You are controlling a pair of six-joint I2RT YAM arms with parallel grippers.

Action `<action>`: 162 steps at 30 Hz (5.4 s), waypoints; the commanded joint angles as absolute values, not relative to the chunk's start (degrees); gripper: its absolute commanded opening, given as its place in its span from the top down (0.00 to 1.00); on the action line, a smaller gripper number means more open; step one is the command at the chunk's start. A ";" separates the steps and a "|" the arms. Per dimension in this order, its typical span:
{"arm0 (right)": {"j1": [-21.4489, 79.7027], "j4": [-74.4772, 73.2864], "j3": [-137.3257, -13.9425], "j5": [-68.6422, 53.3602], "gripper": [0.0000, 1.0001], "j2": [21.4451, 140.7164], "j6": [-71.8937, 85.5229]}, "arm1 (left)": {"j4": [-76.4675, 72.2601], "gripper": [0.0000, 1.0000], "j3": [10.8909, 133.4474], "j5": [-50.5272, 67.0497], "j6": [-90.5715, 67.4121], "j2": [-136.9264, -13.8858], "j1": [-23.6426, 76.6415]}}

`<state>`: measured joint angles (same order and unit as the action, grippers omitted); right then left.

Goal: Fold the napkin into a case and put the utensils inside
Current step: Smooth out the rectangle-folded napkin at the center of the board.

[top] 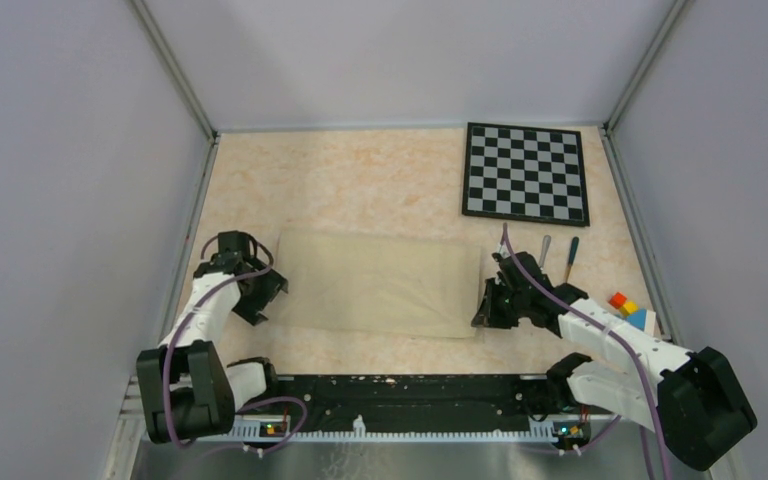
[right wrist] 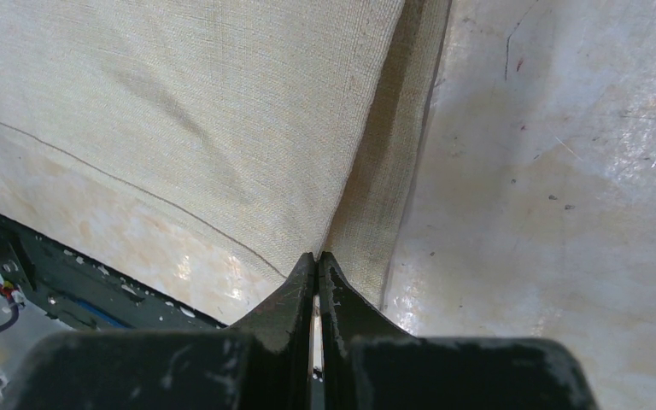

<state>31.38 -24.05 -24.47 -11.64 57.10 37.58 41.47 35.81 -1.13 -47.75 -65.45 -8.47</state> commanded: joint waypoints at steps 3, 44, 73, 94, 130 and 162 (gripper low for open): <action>31.11 -23.20 -26.32 -11.16 1.00 56.60 37.00 | 36.83 0.22 33.90 -1.03 -46.69 -66.87 -8.69; 33.43 -27.88 -23.90 -2.74 0.50 51.64 44.70 | 38.09 0.19 48.40 16.28 -28.49 -62.24 -8.13; 51.72 -38.97 -26.59 18.45 1.00 67.42 58.69 | 36.50 0.15 49.54 21.63 -26.54 -58.39 -8.06; 15.25 8.48 -45.48 -36.90 0.33 87.59 34.02 | -6.89 0.04 49.57 42.75 -41.91 -91.88 -7.80; 5.22 13.70 -44.71 -36.58 0.33 101.17 33.61 | 4.86 0.01 55.72 21.69 -35.60 -103.60 -8.13; 16.93 30.54 -47.73 -40.99 0.35 111.07 46.17 | -15.16 0.01 49.96 29.40 -42.26 -104.46 3.62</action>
